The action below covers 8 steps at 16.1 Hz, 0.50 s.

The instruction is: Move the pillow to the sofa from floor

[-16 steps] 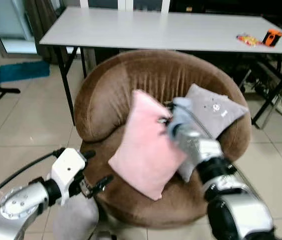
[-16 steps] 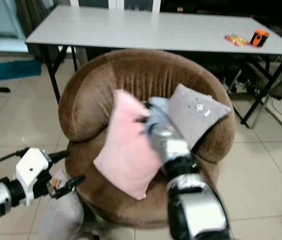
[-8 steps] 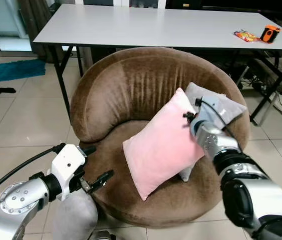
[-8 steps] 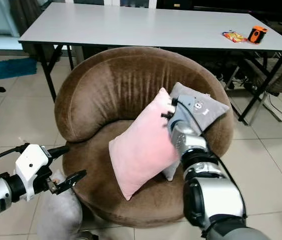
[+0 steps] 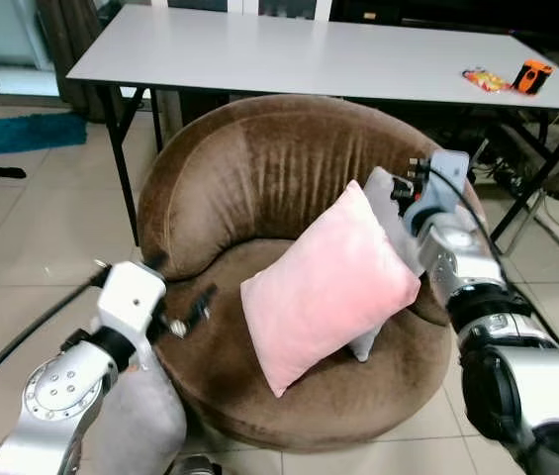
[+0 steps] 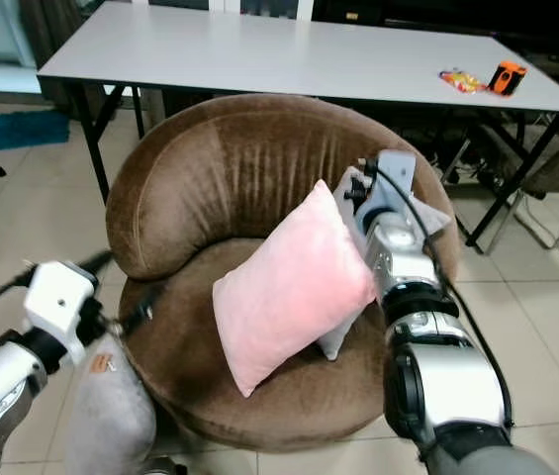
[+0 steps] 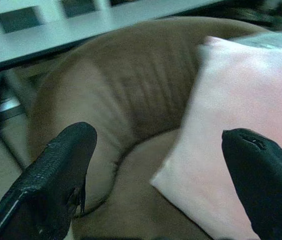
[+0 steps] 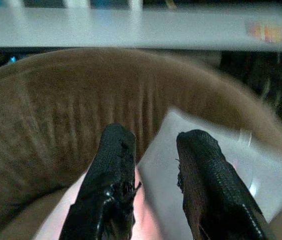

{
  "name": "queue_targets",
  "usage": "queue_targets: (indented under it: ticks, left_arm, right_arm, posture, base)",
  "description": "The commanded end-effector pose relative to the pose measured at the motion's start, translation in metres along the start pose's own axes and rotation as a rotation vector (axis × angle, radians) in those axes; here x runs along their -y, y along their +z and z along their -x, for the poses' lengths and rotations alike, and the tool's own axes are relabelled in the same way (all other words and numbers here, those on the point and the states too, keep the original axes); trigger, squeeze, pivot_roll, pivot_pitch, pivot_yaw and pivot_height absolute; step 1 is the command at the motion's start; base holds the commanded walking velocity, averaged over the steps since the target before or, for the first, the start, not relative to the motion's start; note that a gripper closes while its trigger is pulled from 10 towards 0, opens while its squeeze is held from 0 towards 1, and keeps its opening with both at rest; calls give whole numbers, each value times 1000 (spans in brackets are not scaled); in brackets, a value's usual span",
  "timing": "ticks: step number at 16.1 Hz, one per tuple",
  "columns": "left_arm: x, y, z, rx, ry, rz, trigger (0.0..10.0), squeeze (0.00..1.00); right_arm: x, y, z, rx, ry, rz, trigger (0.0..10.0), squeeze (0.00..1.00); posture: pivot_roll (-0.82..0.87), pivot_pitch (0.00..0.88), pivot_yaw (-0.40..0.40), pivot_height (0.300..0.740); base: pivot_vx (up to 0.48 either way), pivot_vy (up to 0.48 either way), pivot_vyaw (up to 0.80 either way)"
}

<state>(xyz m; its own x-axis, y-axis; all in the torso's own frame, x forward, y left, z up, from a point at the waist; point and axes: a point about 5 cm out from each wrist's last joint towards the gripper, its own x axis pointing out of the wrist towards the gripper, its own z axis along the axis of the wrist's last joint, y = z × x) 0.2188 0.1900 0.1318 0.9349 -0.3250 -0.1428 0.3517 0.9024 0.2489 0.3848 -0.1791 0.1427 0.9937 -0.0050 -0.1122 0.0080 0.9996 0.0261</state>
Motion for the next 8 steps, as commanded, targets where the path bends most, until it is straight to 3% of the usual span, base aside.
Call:
queue_targets:
  ticks: [1, 3, 6, 8]
  left_arm:
    - [0, -3, 3, -21, 56, 10, 10000, 0]
    - [6, -8, 9, -35, 113, 43, 10000, 0]
    - [6, -9, 10, -35, 150, 53, 10000, 0]
    - [6, -9, 7, -36, 145, 52, 10000, 0]
  right_arm:
    - [-5, -1, 8, 42, 47, 60, 10000, 0]
    - [-16, -7, 42, 71, 122, -28, 10000, 0]
    - [-24, -22, 85, 55, 213, -45, 10000, 0]
    - [-32, -31, 98, 18, 266, -6, 10000, 0]
  posture:
    - [121, 0, -103, 740]
    - [116, 0, -101, 740]
    - [105, 0, -91, 740]
    - [90, 0, -78, 740]
  base:
    - [0, 0, 0]
    - [0, 156, 0]
    - [0, 387, 0]
    - [0, 407, 0]
